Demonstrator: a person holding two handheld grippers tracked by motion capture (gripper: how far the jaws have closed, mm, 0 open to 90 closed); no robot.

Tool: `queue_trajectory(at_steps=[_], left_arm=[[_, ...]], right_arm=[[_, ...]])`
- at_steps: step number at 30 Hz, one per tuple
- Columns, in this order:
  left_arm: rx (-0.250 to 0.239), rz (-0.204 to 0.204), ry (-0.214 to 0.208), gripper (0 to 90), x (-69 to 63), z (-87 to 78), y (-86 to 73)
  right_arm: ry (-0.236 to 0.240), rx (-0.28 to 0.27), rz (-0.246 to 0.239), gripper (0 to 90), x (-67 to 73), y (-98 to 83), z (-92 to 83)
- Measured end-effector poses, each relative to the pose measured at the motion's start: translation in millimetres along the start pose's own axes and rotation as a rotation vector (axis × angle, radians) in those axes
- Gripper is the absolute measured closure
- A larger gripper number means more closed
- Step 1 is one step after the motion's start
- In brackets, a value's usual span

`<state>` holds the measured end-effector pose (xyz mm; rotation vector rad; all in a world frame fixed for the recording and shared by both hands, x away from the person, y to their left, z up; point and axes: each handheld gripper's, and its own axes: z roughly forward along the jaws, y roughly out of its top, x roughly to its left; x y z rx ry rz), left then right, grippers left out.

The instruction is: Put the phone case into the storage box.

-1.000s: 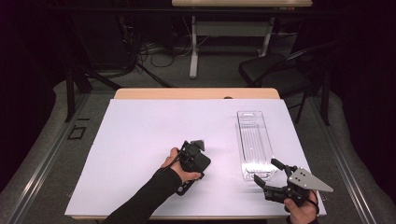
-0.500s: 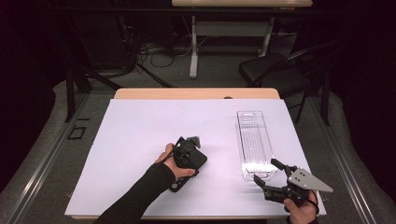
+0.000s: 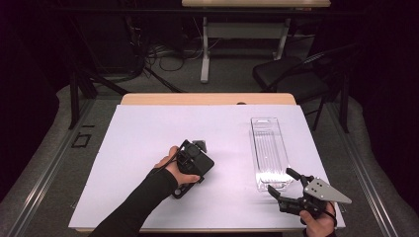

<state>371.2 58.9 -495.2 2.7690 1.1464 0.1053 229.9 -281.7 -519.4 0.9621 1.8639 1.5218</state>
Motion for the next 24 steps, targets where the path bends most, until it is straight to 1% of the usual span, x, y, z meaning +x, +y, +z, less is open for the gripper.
queue_trajectory(at_steps=[1, 3, 4, 5, 7, 8, 12, 16, 17, 18, 19, 20, 21, 22, 24], left_arm=[[0.000, -0.005, 0.002, 14.5, 1.1, -1.2, -0.3], [0.004, -0.003, -0.001, 14.5, 2.2, -2.6, -0.6], [0.006, -0.002, 0.004, 14.5, 2.6, -3.7, -0.6], [-0.002, -0.004, 0.005, 14.5, 3.1, -4.5, -0.9], [0.003, -0.004, -0.006, 14.5, 4.2, -5.8, -1.0], [-0.003, -0.003, -0.004, 14.5, 4.2, -6.5, -1.2], [0.004, 0.007, -0.003, 14.5, 5.6, -9.4, -1.5], [0.011, 0.041, -0.032, 14.5, 6.3, -12.6, -2.0], [0.016, 0.063, -0.037, 14.5, 6.7, -13.7, -2.0], [0.010, 0.075, -0.042, 14.5, 6.4, -14.9, -2.2], [0.012, 0.076, -0.050, 14.5, 6.7, -16.3, -2.2], [0.012, 0.084, -0.052, 14.5, 6.5, -17.4, -2.0], [0.008, 0.097, -0.057, 14.5, 6.3, -18.8, -1.7], [0.009, 0.098, -0.067, 14.6, 6.7, -20.2, -1.3], [0.018, 0.122, -0.072, 14.6, 7.1, -23.0, 0.0]], right_arm=[[0.000, 0.000, 0.000, 14.1, 0.0, -0.1, 0.0], [0.001, 0.000, 0.000, 14.1, 0.1, 0.0, 0.0], [0.002, 0.000, 0.000, 14.0, 0.1, 0.0, -0.1], [0.001, 0.000, -0.001, 14.0, 0.1, 0.0, 0.0], [0.001, 0.000, 0.000, 14.1, 0.1, 0.0, 0.0], [0.000, 0.000, -0.001, 14.1, 0.2, 0.1, -0.1], [-0.002, -0.005, -0.005, 14.1, 0.3, 0.2, 0.1], [-0.011, -0.004, -0.010, 14.1, 0.5, 1.2, -0.6], [-0.014, -0.007, -0.012, 14.0, 0.9, 1.5, -0.4], [-0.016, -0.002, -0.019, 14.0, 1.1, 2.1, -0.5], [-0.018, -0.004, -0.022, 14.0, 1.5, 2.4, 0.3], [-0.019, 0.005, -0.026, 14.1, 2.0, 3.2, 0.1], [-0.020, 0.004, -0.031, 14.0, 2.7, 4.0, 0.5], [-0.022, 0.004, -0.038, 14.0, 3.7, 5.1, 1.2], [-0.020, 0.010, -0.052, 14.0, 6.5, 7.6, 2.9]])
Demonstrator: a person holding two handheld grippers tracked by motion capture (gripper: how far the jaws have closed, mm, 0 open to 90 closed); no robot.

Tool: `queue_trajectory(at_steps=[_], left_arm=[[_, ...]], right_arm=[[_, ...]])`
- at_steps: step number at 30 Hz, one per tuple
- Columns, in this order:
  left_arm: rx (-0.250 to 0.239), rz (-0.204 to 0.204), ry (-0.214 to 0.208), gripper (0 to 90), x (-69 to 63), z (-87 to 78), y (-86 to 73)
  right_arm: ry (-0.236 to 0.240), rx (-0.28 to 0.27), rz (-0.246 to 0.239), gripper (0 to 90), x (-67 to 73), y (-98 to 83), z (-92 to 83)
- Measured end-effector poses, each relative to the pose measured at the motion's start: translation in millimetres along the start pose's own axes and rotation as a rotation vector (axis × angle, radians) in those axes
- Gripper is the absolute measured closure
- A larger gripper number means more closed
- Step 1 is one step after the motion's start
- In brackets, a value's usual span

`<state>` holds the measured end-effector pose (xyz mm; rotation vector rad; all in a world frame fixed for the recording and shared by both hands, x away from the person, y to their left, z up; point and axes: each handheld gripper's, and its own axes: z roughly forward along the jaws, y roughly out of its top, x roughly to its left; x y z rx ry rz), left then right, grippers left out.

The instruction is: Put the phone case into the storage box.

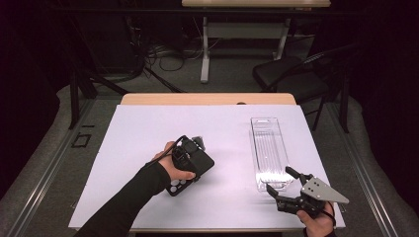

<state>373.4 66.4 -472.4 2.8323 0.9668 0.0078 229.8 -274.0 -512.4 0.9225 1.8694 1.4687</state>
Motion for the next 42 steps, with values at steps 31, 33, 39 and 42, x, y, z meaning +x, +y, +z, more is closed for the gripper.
queue_trajectory(at_steps=[31, 33, 39, 42], left_arm=[[0.009, 0.112, -0.024, 14.7, -13.7, -21.7, 11.1], [0.009, 0.113, -0.027, 14.7, -14.4, -21.7, 11.1], [0.017, 0.124, -0.031, 14.7, -16.1, -22.6, 11.7], [0.014, 0.119, -0.032, 14.7, -17.1, -23.1, 11.5]], right_arm=[[0.053, 0.154, -0.267, 14.8, 19.3, 19.3, 33.0], [0.059, 0.164, -0.284, 15.0, 20.2, 21.3, 35.3], [0.081, 0.191, -0.314, 15.0, 20.5, 29.1, 43.4], [0.086, 0.197, -0.338, 15.0, 20.9, 32.5, 46.7]])
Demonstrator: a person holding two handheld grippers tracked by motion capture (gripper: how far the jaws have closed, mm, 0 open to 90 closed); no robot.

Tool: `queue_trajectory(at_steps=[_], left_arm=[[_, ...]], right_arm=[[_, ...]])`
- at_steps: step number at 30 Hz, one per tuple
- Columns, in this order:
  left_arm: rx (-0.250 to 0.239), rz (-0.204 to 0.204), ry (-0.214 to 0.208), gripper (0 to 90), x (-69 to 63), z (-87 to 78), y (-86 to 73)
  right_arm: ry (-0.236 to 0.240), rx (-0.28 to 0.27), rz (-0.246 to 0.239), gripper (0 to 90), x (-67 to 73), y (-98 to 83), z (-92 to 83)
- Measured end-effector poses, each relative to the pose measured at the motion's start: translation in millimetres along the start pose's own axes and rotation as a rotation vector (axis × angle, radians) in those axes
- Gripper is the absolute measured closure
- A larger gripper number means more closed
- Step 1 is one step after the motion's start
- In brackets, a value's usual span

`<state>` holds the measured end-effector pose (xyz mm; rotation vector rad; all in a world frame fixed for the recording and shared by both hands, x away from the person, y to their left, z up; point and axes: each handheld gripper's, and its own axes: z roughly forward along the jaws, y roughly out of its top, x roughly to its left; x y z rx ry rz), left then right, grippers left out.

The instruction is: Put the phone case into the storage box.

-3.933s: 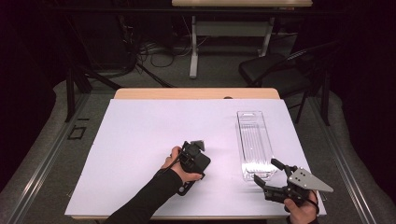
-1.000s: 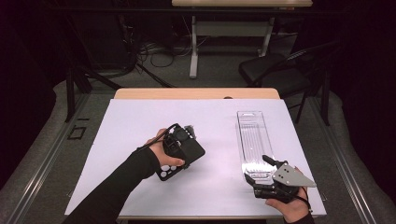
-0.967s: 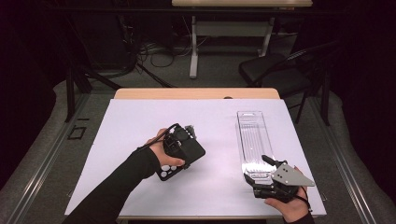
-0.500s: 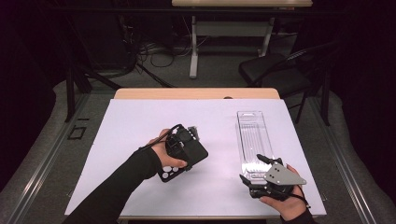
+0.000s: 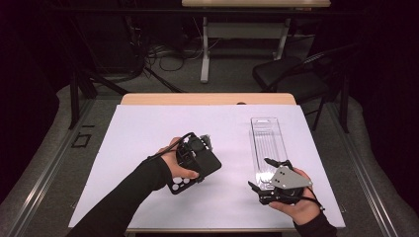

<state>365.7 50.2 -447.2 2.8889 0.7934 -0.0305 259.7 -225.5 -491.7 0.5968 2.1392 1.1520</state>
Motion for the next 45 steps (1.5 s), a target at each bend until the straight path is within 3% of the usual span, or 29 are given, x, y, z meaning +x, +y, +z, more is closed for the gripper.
queue_trajectory(at_steps=[18, 24, 37, 45], left_arm=[[0.014, 0.027, -0.008, 14.7, -7.4, -1.1, 4.4], [0.014, 0.042, -0.017, 14.7, -10.9, -0.5, 7.8], [0.018, 0.061, -0.036, 14.7, -17.9, -2.2, 14.5], [0.031, 0.078, -0.040, 14.7, -23.2, -0.9, 21.4]], right_arm=[[0.032, 0.068, -0.176, 14.6, 6.4, 12.1, 18.6], [0.044, 0.091, -0.274, 14.6, 15.2, 16.7, 25.7], [0.038, 0.077, -0.449, 16.0, 26.9, 24.1, 35.3], [0.023, 0.064, -0.526, 18.2, 32.9, 25.4, 38.1]])
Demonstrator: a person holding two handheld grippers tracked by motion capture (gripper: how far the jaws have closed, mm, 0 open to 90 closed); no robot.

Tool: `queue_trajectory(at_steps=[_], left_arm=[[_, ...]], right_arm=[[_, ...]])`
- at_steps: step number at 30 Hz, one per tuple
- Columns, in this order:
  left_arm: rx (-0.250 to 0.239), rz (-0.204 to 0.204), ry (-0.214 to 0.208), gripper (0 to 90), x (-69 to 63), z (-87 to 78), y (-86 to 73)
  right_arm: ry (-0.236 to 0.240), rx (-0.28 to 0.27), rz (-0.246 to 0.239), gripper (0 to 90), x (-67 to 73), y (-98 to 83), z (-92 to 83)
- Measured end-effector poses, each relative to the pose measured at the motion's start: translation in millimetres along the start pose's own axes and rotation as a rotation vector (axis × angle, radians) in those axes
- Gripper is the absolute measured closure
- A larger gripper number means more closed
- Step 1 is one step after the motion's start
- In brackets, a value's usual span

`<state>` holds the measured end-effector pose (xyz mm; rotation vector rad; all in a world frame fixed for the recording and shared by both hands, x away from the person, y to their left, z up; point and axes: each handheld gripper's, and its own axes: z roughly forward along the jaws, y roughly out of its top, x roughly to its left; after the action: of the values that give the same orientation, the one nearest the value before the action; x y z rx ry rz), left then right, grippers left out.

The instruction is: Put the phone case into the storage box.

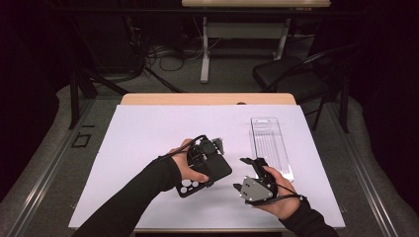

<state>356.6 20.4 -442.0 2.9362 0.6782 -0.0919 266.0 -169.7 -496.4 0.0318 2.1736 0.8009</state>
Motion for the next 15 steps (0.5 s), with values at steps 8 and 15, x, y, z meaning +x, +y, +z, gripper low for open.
queue_trajectory(at_steps=[8, 15], left_arm=[[0.003, 0.014, -0.004, 14.8, -4.0, 1.7, 7.4], [0.006, 0.015, -0.011, 14.7, -7.9, 2.9, 12.6]], right_arm=[[-0.004, 0.003, -0.075, 19.2, 4.9, 1.0, 4.6], [-0.025, 0.024, -0.170, 22.0, 7.5, 3.5, 6.0]])
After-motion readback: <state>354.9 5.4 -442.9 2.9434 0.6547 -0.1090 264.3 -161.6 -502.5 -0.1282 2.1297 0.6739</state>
